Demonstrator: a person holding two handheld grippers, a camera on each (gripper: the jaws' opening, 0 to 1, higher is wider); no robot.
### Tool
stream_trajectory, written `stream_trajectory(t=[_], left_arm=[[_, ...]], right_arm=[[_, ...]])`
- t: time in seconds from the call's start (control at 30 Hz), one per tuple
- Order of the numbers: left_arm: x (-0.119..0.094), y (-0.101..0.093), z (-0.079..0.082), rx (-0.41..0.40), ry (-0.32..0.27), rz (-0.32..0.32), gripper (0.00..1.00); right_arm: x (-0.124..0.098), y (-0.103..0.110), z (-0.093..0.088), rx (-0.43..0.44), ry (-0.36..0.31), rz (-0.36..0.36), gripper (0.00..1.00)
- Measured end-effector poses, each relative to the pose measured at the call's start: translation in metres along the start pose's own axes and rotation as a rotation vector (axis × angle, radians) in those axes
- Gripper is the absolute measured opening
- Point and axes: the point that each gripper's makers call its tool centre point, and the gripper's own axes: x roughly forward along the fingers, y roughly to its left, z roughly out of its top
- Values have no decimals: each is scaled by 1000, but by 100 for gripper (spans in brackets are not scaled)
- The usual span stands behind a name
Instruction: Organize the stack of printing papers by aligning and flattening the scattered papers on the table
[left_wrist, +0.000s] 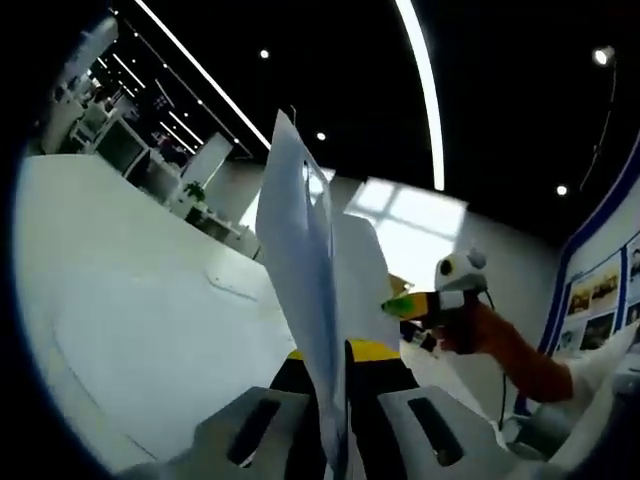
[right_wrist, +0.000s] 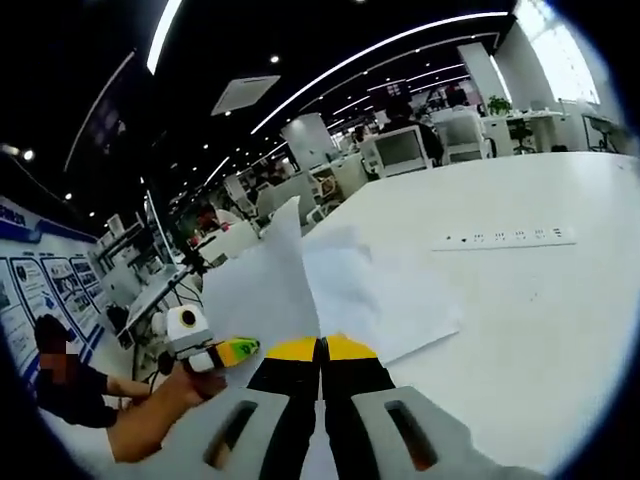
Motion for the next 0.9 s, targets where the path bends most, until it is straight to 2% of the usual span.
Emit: stream_trajectory(t=[0.17, 0.2, 0.4, 0.5, 0.6, 0.7, 0.9], left_arm=[[0, 6, 6, -66, -11, -7, 6], [-1, 0, 3, -65, -10, -10, 6], [-1, 2, 6, -105, -19, -17, 6], [0, 3, 9, -123, -25, -24, 6], [1, 5, 11, -138, -28, -31, 6], [1, 1, 10, -135, -30, -39, 6], [1, -2, 6, -103, -23, -34, 6]], right_arm=[[-1, 2, -3, -25, 14, -4, 0], [-1, 3, -4, -30, 15, -1, 0], [-1, 4, -5, -62, 17, -4, 0], [-4, 4, -3, -68, 13, 1, 5], [-10, 8, 1, -68, -2, 18, 17], [-18, 7, 5, -115, -23, -5, 24], [-35, 13, -4, -158, -23, -25, 27]])
